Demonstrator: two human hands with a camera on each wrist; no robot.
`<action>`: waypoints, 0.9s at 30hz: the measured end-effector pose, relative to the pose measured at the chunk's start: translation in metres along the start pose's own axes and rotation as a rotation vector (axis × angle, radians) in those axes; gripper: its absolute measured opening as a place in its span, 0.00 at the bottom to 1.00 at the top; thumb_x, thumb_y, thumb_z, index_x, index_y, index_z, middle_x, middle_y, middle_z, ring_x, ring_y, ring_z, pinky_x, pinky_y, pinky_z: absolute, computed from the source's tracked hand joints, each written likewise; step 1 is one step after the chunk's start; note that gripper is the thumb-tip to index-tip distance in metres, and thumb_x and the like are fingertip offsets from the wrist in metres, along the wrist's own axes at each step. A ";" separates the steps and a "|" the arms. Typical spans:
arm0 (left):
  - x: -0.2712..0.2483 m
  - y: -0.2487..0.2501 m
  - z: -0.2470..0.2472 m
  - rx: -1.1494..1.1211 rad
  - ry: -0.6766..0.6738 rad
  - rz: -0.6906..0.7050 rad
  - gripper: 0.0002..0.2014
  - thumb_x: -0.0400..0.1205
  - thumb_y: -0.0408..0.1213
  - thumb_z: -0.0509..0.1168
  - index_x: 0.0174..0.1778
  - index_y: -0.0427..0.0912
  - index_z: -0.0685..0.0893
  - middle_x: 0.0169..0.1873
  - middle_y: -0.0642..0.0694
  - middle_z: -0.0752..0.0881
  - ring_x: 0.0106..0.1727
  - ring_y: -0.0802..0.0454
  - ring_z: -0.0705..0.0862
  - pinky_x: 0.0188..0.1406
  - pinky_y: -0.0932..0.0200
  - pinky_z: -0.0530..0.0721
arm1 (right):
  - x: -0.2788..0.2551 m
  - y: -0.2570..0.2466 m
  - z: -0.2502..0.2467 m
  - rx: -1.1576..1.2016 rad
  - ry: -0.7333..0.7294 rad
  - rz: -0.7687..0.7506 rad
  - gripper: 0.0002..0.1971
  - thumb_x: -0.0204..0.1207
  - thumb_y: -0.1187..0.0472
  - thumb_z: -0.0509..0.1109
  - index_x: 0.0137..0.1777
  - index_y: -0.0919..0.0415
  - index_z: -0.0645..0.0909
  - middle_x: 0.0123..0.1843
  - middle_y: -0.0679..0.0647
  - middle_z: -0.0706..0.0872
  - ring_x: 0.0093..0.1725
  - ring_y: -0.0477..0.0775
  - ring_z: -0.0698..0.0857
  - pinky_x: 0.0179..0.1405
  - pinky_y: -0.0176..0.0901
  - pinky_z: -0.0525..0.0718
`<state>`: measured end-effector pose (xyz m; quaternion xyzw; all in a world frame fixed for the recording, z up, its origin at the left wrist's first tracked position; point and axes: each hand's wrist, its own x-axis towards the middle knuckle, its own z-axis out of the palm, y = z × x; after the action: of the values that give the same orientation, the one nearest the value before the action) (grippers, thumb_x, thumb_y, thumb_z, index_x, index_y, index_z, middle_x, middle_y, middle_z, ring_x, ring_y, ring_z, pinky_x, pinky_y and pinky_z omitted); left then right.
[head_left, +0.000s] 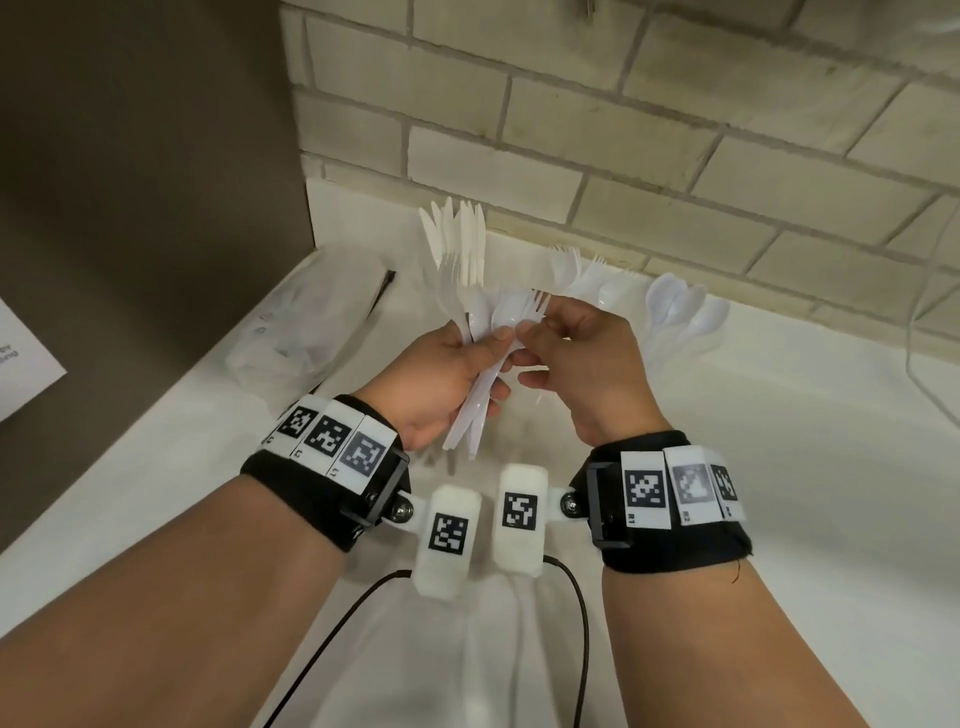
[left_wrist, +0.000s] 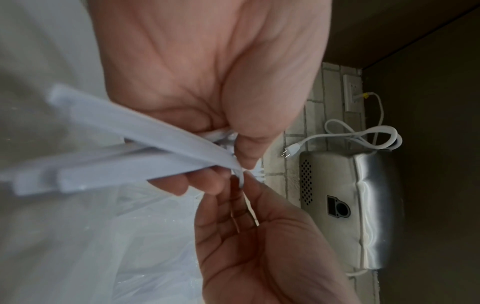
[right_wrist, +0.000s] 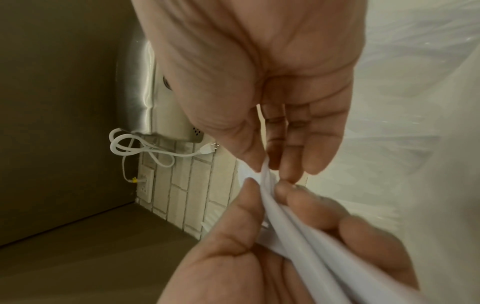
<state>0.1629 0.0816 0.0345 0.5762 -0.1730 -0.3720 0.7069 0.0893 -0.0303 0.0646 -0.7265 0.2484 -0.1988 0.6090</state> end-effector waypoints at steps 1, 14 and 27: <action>0.002 0.001 0.003 -0.007 0.014 -0.003 0.09 0.83 0.42 0.64 0.50 0.41 0.83 0.34 0.47 0.83 0.29 0.52 0.82 0.37 0.51 0.82 | 0.000 0.000 -0.001 0.016 0.017 0.003 0.09 0.79 0.67 0.69 0.56 0.58 0.86 0.37 0.53 0.87 0.35 0.49 0.89 0.34 0.41 0.85; 0.013 0.000 0.011 0.037 0.043 -0.033 0.09 0.87 0.41 0.58 0.51 0.39 0.79 0.34 0.48 0.82 0.28 0.53 0.78 0.32 0.57 0.81 | 0.008 -0.002 -0.015 0.288 0.277 0.009 0.12 0.80 0.71 0.54 0.55 0.60 0.76 0.44 0.57 0.82 0.28 0.57 0.87 0.30 0.48 0.88; 0.011 0.004 0.007 0.017 -0.027 -0.013 0.15 0.86 0.41 0.60 0.60 0.34 0.82 0.39 0.45 0.88 0.27 0.52 0.79 0.33 0.55 0.80 | 0.014 -0.001 -0.009 -0.025 0.107 0.017 0.07 0.78 0.62 0.70 0.53 0.52 0.85 0.37 0.50 0.84 0.26 0.48 0.75 0.21 0.36 0.72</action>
<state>0.1670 0.0691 0.0378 0.5781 -0.1817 -0.3829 0.6972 0.0952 -0.0456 0.0674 -0.7202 0.2893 -0.2293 0.5875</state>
